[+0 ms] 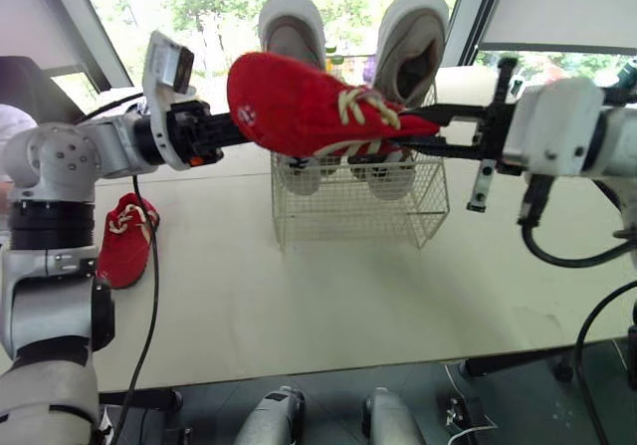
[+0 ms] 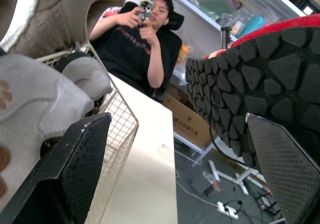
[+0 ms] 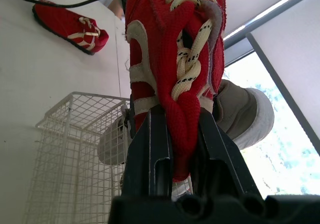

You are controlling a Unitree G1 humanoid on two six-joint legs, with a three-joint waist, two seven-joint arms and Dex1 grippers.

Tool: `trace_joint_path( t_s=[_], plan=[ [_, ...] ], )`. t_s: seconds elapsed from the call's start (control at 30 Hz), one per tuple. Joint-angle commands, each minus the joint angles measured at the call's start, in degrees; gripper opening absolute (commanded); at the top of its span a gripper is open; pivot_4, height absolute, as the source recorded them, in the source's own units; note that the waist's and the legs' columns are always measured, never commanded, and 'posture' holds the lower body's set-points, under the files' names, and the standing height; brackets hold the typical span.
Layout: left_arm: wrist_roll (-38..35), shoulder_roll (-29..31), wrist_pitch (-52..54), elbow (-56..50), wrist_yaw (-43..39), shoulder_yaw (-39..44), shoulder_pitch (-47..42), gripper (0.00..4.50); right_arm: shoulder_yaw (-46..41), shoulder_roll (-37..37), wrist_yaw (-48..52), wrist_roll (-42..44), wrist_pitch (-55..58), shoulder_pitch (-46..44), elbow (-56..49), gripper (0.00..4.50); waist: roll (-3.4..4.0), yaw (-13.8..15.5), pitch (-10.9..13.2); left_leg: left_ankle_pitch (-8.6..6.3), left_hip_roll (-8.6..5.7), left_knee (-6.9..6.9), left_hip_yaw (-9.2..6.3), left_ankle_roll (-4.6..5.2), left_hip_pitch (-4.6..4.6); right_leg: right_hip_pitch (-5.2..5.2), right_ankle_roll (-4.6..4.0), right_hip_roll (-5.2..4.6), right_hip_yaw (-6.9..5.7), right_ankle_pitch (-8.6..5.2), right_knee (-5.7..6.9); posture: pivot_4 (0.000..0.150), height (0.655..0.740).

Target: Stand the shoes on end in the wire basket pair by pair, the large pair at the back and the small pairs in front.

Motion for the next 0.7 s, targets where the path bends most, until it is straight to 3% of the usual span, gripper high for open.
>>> trace_joint_path(
  t_s=[0.03,0.3,0.7],
  plan=[
    [-1.9,1.1,1.6,-4.6,-2.0,2.6,-0.6,4.50,1.4,1.7,0.3,-2.6,-1.7,-3.2,2.4,0.02,0.00,0.0,0.0,0.00,0.00,0.00,0.00,0.00,0.00,0.00,0.00,0.00,0.00,0.00,0.00,0.150,0.7400],
    [-0.9,5.1,2.5,-8.8,-2.6,4.3,4.6,4.50,-1.5,2.9,0.4,-2.3,-1.2,-9.7,11.6,0.02,0.00,0.1,0.0,0.01,0.02,-0.02,-0.01,-0.02,0.00,-0.02,-0.01,0.00,0.01,0.00,0.00,0.150,0.7400],
    [-0.8,3.0,2.5,-7.8,-0.3,6.5,4.1,4.50,2.4,5.7,3.1,-2.4,-1.5,-6.5,5.0,0.02,-0.02,0.0,0.0,0.01,0.02,-0.03,-0.03,-0.03,0.00,-0.04,-0.01,0.02,0.00,0.00,0.01,0.150,0.7400]
  ],
)
